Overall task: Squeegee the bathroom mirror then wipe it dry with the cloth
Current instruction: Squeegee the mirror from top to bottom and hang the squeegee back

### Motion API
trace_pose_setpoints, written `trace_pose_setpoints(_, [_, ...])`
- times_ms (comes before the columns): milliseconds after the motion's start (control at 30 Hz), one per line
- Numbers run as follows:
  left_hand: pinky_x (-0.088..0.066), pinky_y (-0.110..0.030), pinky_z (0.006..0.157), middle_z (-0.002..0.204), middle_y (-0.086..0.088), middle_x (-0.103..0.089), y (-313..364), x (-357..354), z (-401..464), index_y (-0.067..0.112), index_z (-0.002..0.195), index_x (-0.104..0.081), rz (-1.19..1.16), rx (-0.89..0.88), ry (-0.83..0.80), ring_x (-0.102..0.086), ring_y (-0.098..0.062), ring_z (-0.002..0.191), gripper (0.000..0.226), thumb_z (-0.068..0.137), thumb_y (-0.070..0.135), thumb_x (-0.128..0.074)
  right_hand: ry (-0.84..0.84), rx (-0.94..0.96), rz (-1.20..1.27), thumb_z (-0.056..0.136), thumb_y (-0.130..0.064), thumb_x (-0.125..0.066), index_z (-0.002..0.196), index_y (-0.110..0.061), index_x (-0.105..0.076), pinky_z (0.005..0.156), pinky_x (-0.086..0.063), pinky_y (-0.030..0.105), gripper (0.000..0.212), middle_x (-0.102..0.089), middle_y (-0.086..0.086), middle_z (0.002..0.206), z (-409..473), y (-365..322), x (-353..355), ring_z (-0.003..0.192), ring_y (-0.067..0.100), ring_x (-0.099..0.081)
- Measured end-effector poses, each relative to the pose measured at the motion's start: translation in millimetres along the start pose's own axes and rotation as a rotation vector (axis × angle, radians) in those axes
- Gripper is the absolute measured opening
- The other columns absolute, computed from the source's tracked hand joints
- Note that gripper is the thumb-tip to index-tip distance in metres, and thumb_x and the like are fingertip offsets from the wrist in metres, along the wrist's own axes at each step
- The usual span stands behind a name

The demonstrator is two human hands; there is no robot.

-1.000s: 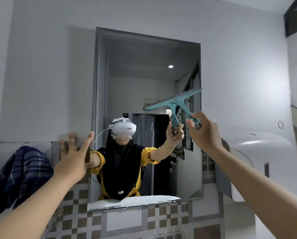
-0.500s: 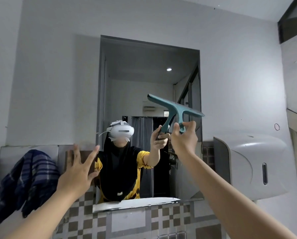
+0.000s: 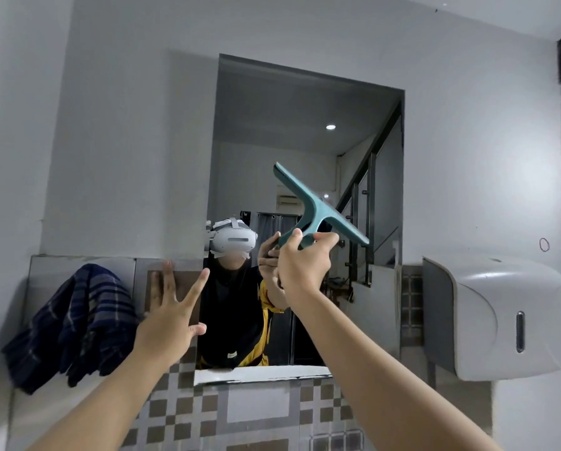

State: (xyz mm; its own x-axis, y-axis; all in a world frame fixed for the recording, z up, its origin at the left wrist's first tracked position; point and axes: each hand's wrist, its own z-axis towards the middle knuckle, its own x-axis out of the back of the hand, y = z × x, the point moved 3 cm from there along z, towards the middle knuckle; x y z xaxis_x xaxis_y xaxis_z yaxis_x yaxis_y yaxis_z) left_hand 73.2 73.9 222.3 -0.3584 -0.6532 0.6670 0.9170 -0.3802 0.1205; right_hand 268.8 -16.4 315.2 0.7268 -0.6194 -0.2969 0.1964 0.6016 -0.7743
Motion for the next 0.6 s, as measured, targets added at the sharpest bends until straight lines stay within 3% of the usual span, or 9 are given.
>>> trace_pose_setpoints(67, [-0.05, -0.052, 0.091, 0.144, -0.01, 0.041, -0.9, -2.0, 0.8, 0.053, 0.134, 0.025, -0.004, 0.012, -0.003, 0.031, -0.033, 0.131, 0.106, 0.08, 0.041, -0.065, -0.022, -0.008, -0.01, 0.094, -0.034, -0.048, 0.088, -0.028, -0.028, 0.069, -0.058, 0.05, 0.022, -0.057, -0.004, 0.073, -11.8, 4.6, -13.6, 0.068, 0.029, -0.067])
trace_pose_setpoints(133, [-0.048, -0.053, 0.094, 0.143, -0.009, 0.042, -1.1, -3.3, 1.2, 0.054, 0.132, 0.027, -0.004, 0.022, -0.004, 0.033, -0.031, 0.13, 0.107, 0.08, 0.039, -0.065, -0.048, 0.035, -0.03, 0.094, -0.032, -0.049, 0.09, -0.027, -0.029, 0.069, -0.057, 0.054, 0.021, -0.058, -0.003, 0.073, -23.7, 7.5, -26.8, 0.07, 0.028, -0.067])
trace_pose_setpoints(233, [-0.044, -0.053, 0.096, 0.141, -0.006, 0.046, -0.8, -4.4, 1.5, 0.056, 0.13, 0.028, -0.026, 0.027, -0.005, 0.036, -0.03, 0.13, 0.107, 0.082, 0.035, -0.065, -0.127, 0.127, -0.095, 0.096, -0.031, -0.048, 0.1, -0.023, -0.033, 0.053, -0.054, 0.035, 0.017, -0.058, -0.007, 0.075, -42.3, 8.7, -41.9, 0.065, 0.015, -0.064])
trace_pose_setpoints(333, [-0.045, -0.052, 0.096, 0.142, -0.005, 0.047, -1.1, -3.5, 0.0, 0.058, 0.127, 0.03, -0.04, 0.021, 0.002, 0.036, -0.031, 0.132, 0.109, 0.082, 0.034, -0.066, -0.246, 0.233, -0.33, 0.098, -0.036, -0.044, 0.111, -0.022, -0.035, 0.045, -0.023, 0.011, 0.021, -0.063, -0.003, 0.087, -61.1, 15.0, -51.3, 0.061, 0.0, -0.049])
trace_pose_setpoints(467, [-0.056, -0.042, 0.082, 0.144, -0.007, 0.043, -1.4, -2.3, -2.1, 0.057, 0.129, 0.029, -0.045, -0.007, 0.017, 0.03, -0.034, 0.135, 0.108, 0.082, 0.034, -0.066, -0.339, 0.375, -0.504, 0.099, -0.038, -0.042, 0.116, -0.023, -0.035, 0.037, -0.027, 0.009, 0.024, -0.064, 0.002, 0.093, -64.3, 27.2, -48.7, 0.06, -0.004, -0.042])
trace_pose_setpoints(600, [-0.05, -0.053, 0.089, 0.145, -0.004, 0.043, -3.6, -5.6, 0.2, 0.056, 0.134, 0.021, -0.064, -0.021, 0.019, 0.032, -0.034, 0.135, 0.105, 0.082, 0.032, -0.066, -0.371, 0.549, -0.532, 0.097, -0.033, -0.05, 0.113, -0.019, -0.041, 0.04, -0.029, 0.016, 0.023, -0.062, 0.005, 0.073, -43.9, 37.3, -26.0, 0.049, 0.009, -0.046])
